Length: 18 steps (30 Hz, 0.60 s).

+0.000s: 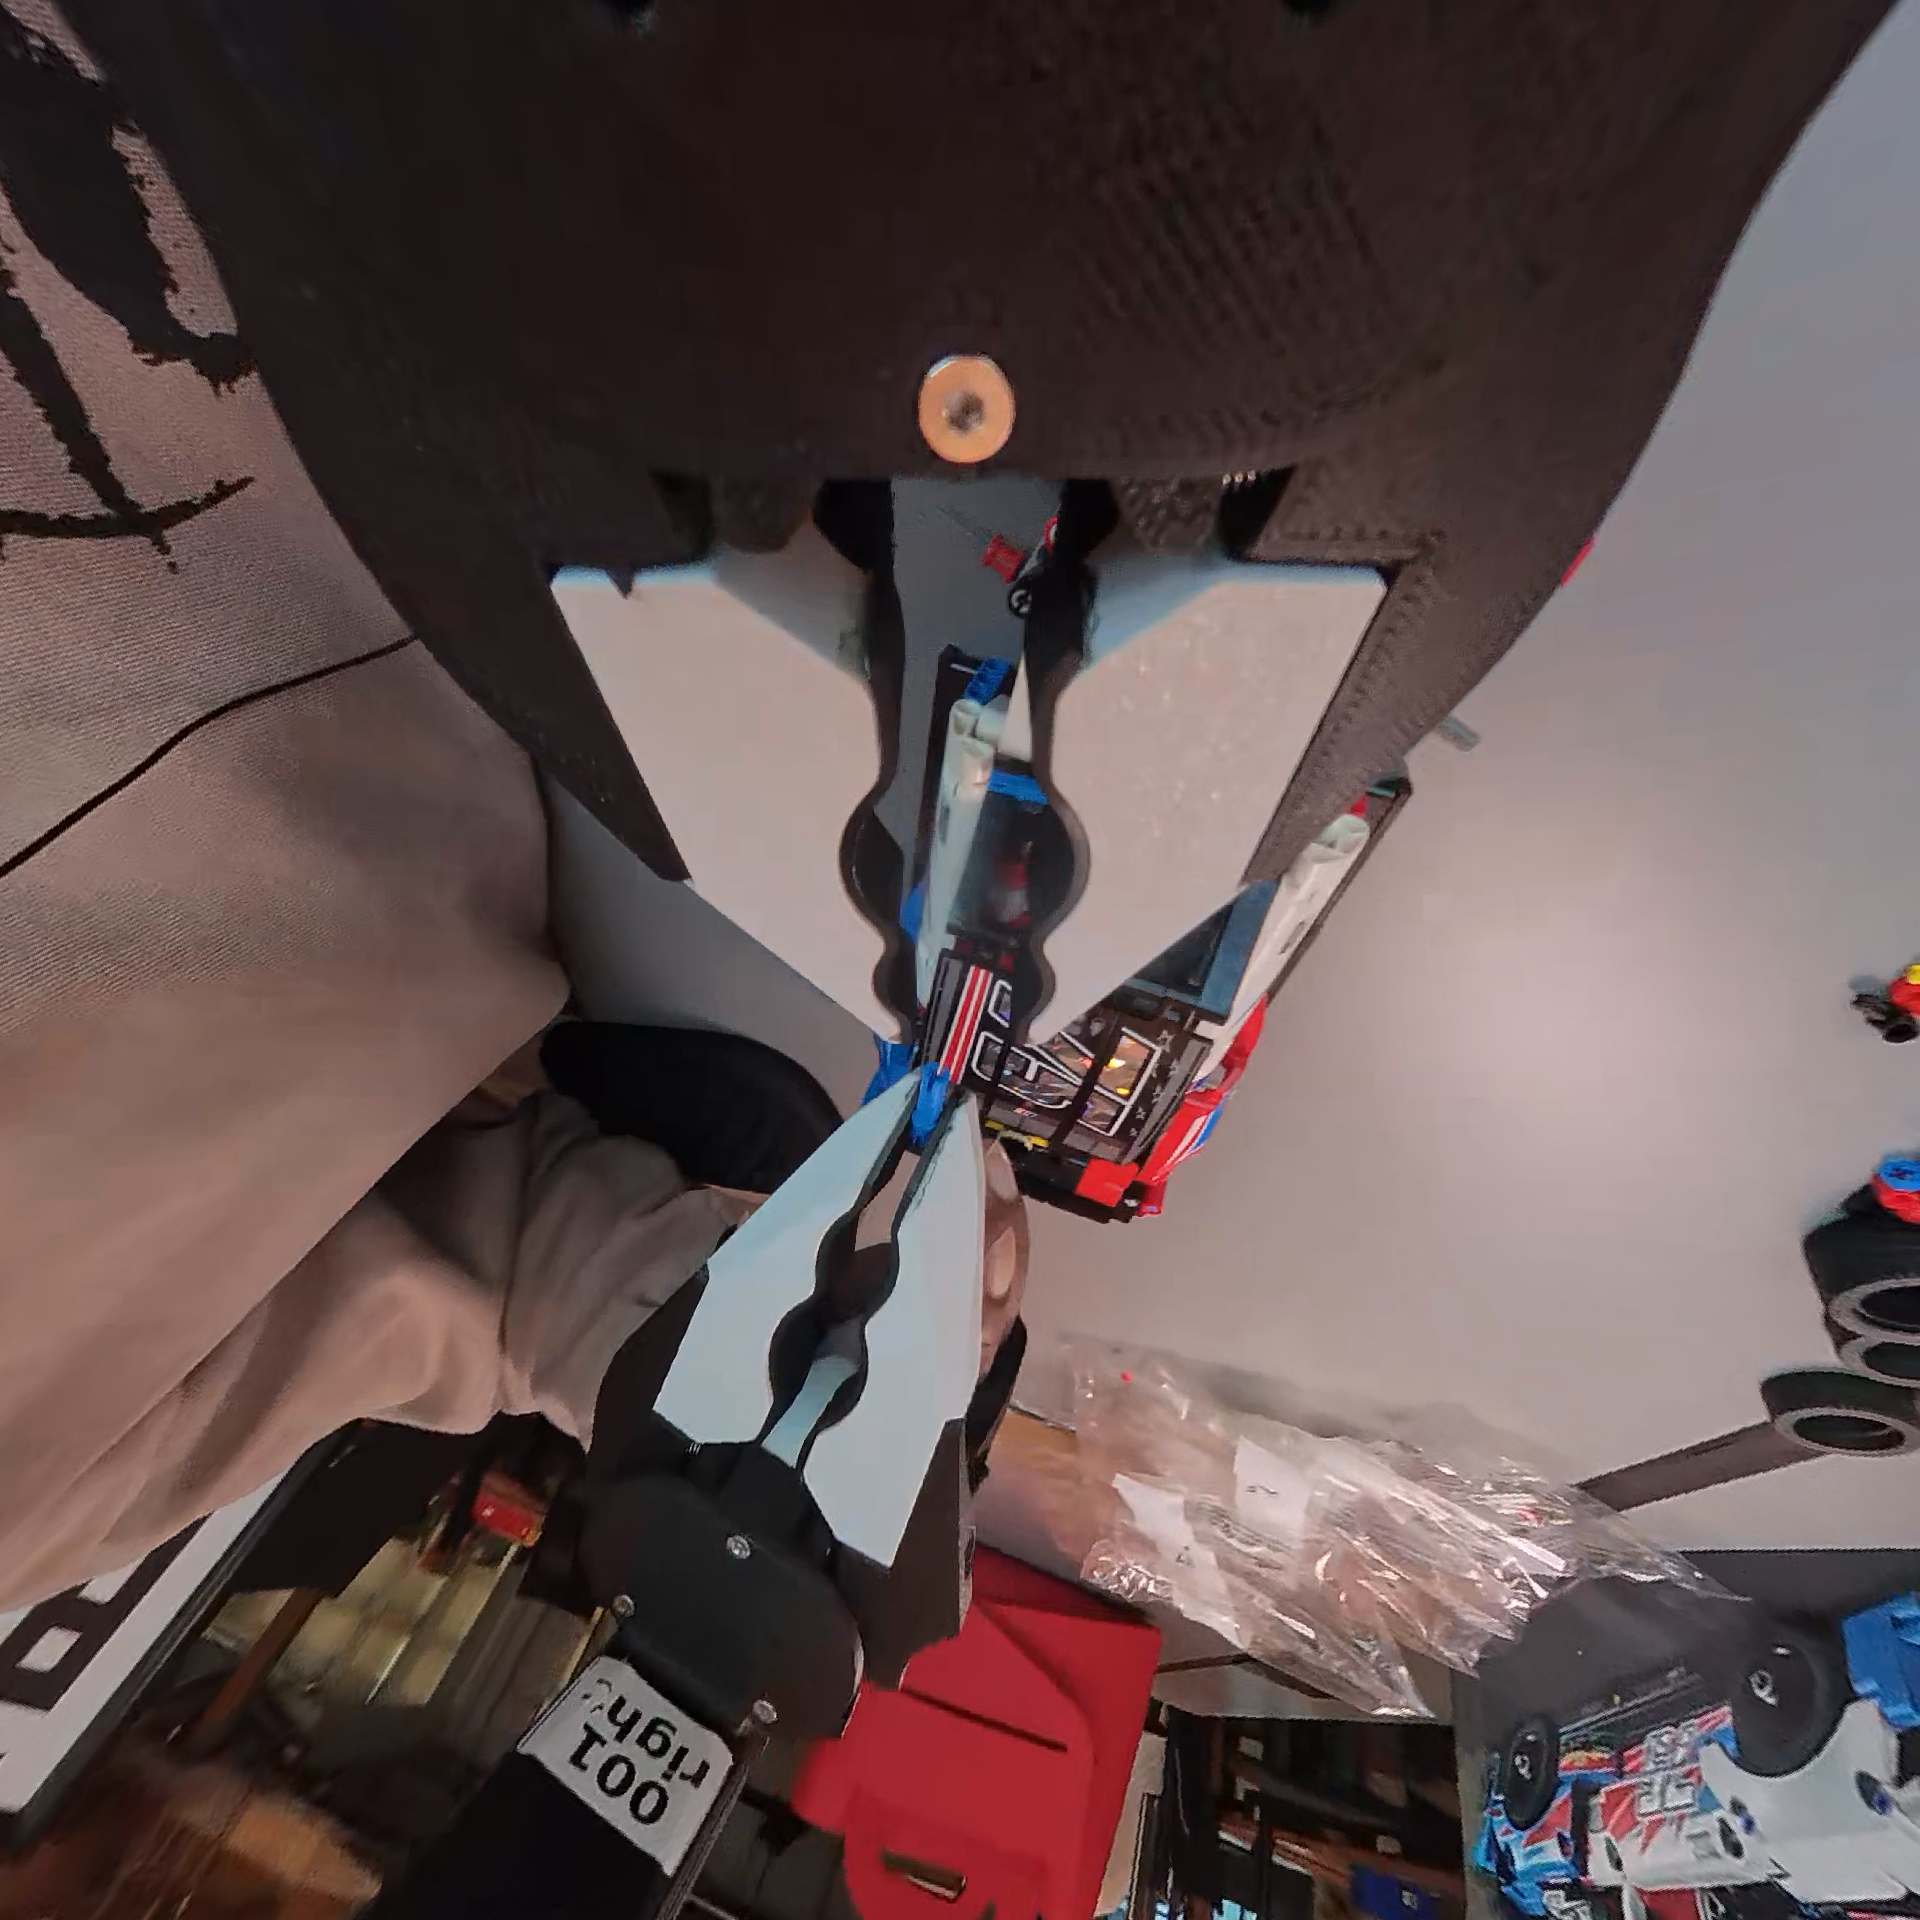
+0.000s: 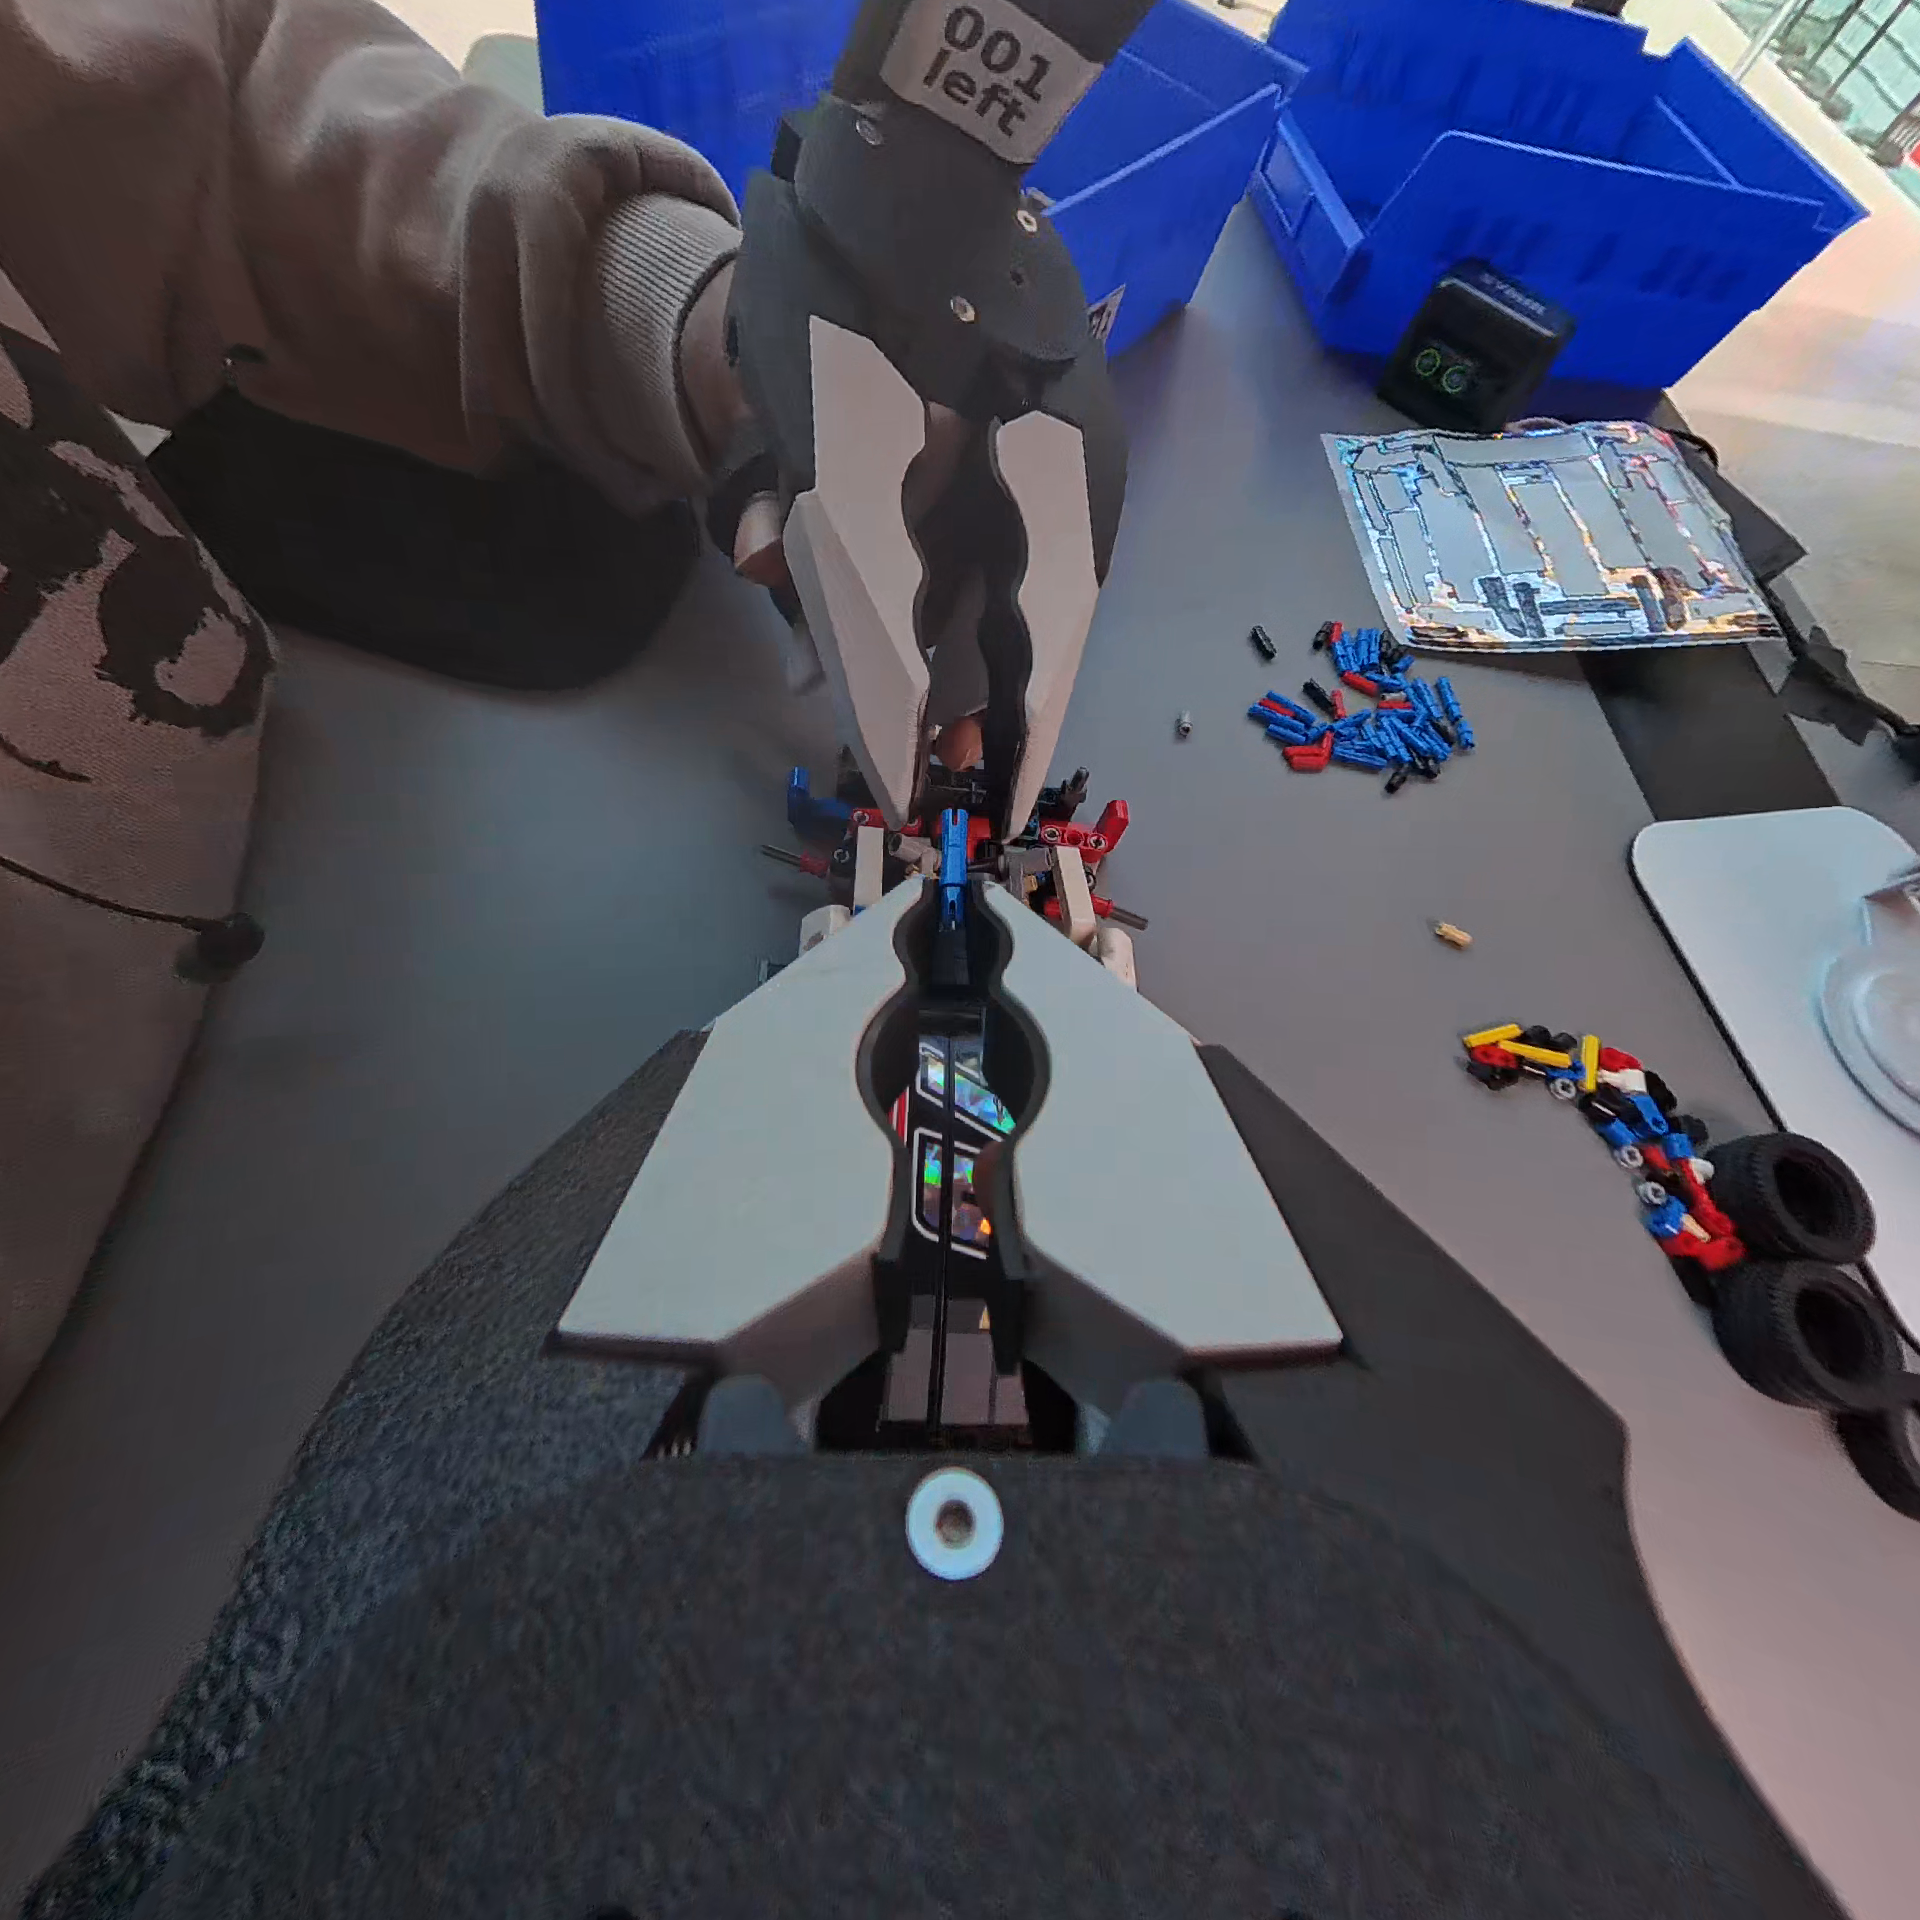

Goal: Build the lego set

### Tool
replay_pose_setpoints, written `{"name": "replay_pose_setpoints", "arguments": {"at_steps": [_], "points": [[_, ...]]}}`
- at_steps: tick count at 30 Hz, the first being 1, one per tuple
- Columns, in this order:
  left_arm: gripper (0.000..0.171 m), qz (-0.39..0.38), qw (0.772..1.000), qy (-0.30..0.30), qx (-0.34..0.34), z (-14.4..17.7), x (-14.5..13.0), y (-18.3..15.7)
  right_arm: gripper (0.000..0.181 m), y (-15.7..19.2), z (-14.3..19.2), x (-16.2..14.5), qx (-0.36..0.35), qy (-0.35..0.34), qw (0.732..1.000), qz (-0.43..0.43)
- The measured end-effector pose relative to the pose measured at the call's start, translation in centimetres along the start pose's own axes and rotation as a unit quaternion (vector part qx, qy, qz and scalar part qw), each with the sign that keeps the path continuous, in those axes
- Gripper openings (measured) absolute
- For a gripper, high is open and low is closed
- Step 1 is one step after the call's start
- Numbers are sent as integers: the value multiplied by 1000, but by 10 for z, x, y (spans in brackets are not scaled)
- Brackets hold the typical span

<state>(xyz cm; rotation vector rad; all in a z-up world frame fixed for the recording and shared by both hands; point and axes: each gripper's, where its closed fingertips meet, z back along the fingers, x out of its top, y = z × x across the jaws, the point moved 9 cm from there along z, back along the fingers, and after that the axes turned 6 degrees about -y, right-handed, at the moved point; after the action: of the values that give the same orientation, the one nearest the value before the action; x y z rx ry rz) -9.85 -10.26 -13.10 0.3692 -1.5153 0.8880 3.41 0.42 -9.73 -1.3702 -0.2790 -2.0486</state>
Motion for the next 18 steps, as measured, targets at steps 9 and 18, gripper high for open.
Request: {"name": "replay_pose_setpoints", "arguments": {"at_steps": [9, 18], "points": [[14, 93, 992, -54, -72, 7, -4, 1, 2, 4, -12, 12, -2, 26, 999, 28], [2, 147, 978, -96, -114, 13, -3, 6, 2, 4, -17, 20, 14, -17, 999, 42]]}}
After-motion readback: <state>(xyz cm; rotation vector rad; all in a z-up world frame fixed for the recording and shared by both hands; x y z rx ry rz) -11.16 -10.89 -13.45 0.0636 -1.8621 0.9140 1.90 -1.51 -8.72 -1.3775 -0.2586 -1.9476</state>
